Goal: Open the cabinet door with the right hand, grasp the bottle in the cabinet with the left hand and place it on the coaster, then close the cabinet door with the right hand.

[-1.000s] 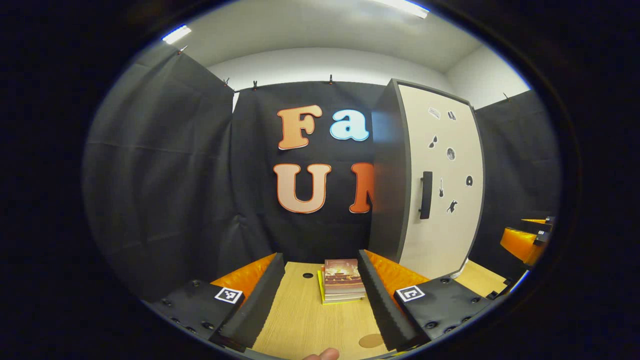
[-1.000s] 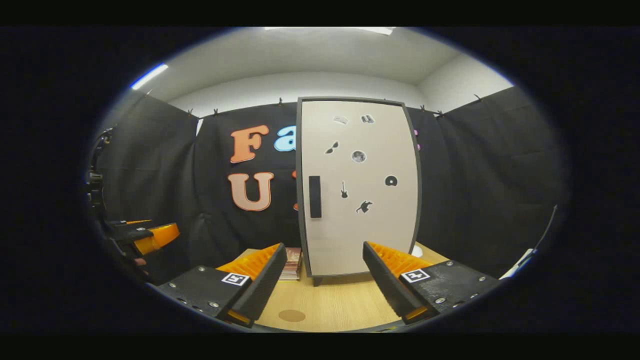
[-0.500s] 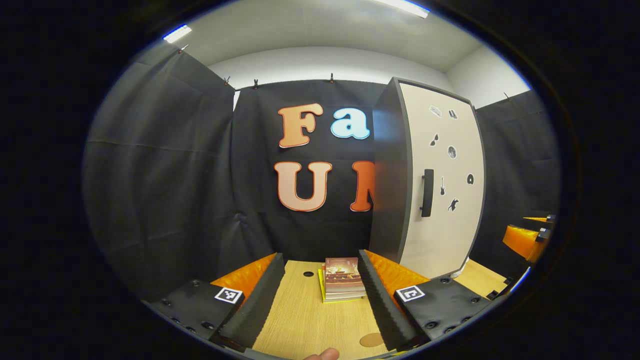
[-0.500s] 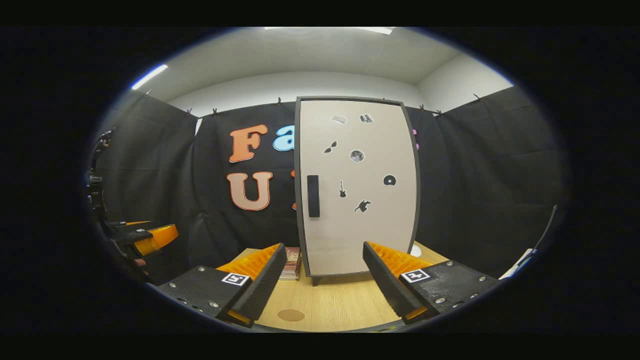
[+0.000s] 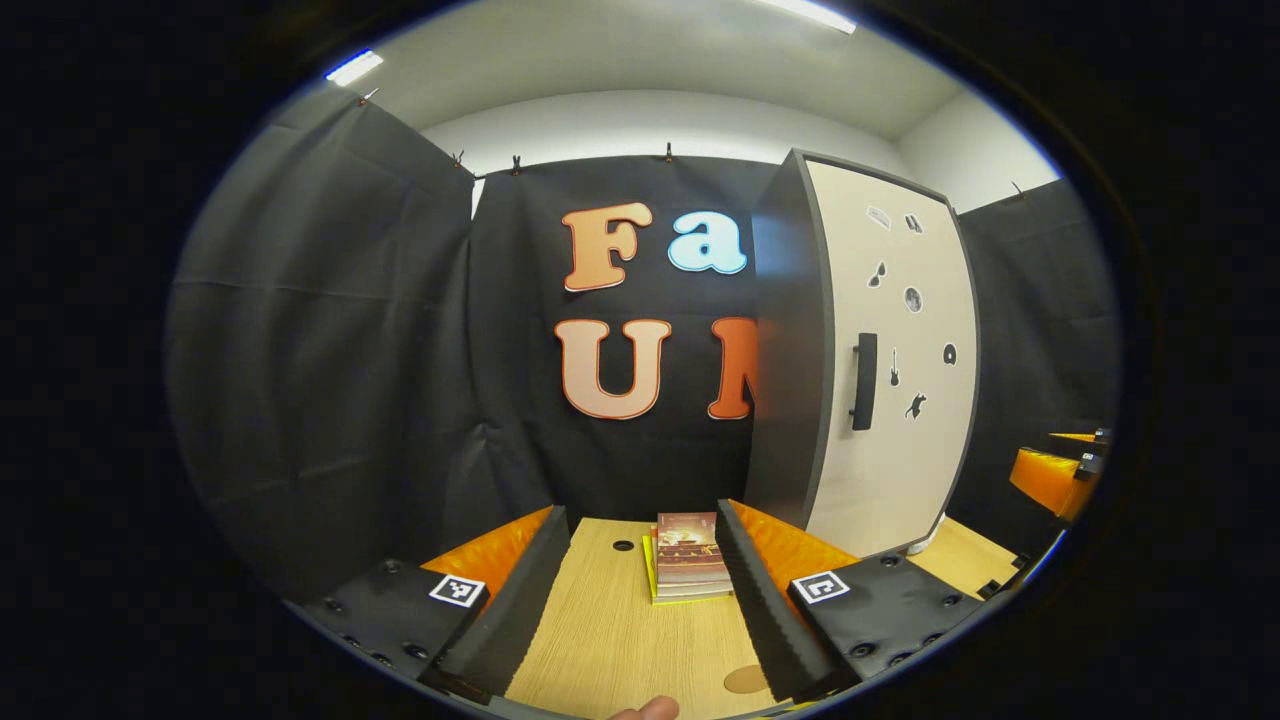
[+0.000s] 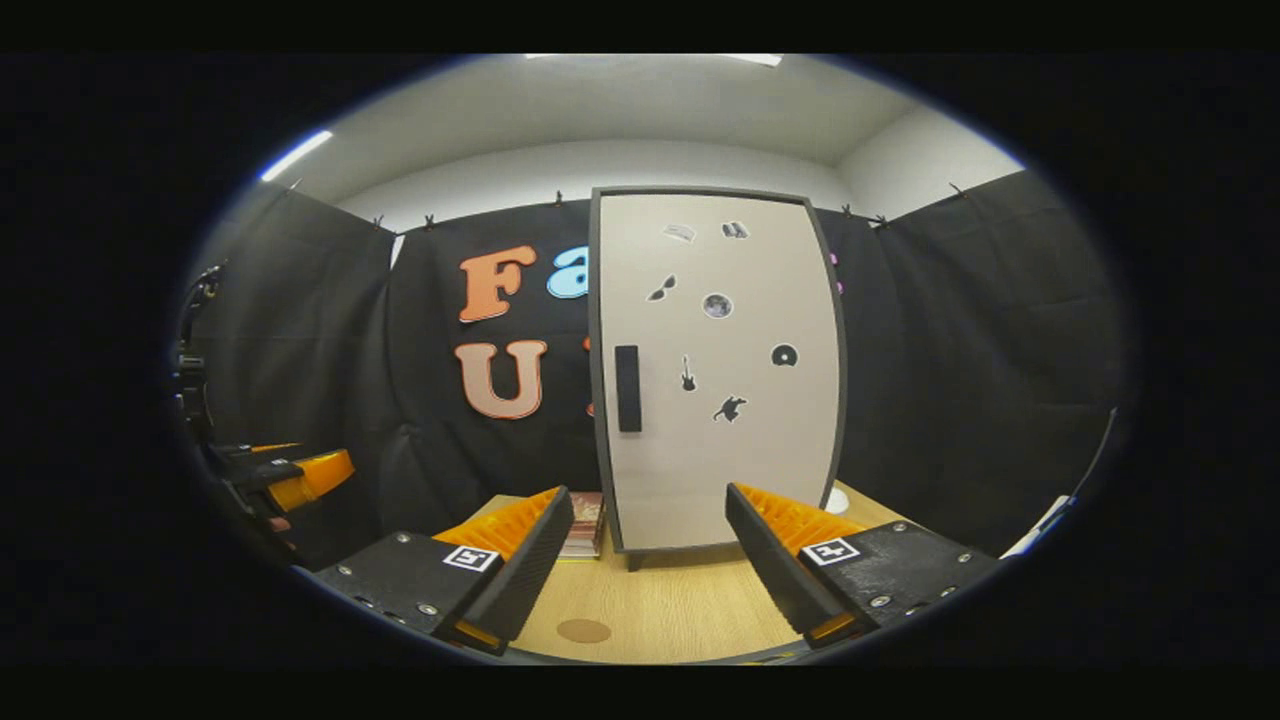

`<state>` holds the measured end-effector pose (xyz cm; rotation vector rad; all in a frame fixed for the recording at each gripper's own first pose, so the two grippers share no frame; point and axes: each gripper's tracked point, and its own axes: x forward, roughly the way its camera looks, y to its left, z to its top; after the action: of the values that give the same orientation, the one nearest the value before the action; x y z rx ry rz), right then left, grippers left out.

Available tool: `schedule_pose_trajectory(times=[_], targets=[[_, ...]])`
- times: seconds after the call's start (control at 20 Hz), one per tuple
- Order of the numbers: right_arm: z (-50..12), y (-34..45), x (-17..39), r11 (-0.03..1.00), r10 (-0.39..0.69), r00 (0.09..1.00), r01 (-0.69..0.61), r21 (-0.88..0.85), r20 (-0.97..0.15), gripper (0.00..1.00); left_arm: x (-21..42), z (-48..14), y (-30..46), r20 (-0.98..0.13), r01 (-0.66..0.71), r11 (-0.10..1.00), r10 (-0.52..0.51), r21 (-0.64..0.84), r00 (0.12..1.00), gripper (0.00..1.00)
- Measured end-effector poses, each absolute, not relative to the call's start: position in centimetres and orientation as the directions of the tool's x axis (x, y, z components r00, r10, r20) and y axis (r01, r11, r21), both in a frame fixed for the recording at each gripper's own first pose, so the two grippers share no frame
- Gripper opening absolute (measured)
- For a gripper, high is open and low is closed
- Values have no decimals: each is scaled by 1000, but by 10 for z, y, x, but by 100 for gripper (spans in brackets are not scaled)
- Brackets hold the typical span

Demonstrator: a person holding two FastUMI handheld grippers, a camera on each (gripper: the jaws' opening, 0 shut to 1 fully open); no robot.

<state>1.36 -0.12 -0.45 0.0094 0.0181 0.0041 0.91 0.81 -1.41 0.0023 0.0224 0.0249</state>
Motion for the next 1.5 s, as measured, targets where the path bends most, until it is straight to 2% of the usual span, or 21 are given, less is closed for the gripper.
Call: schedule_pose_trajectory(times=[0.4,0.65,0.7,0.95,1.35,1.5], targets=[[11,9,66,999,32,999,-32,12,10,95,20,-31,11,-53,-19,1000,19,-2,998,94],[24,20,126,999,51,998,-51,-17,21,95,34,-45,22,-78,-27,1000,27,-9,997,94],[27,22,139,998,56,998,-55,-16,26,95,39,-47,26,-83,-32,999,31,-9,996,97],[42,32,211,997,71,997,-70,-46,33,95,60,-63,49,-120,-68,997,65,-23,991,96],[36,28,295,1000,23,1000,-23,-17,17,94,97,-103,78,-205,-98,994,89,-38,975,96],[33,17,306,999,-10,1000,11,-37,24,82,107,-101,90,-187,-110,993,100,-39,977,96]])
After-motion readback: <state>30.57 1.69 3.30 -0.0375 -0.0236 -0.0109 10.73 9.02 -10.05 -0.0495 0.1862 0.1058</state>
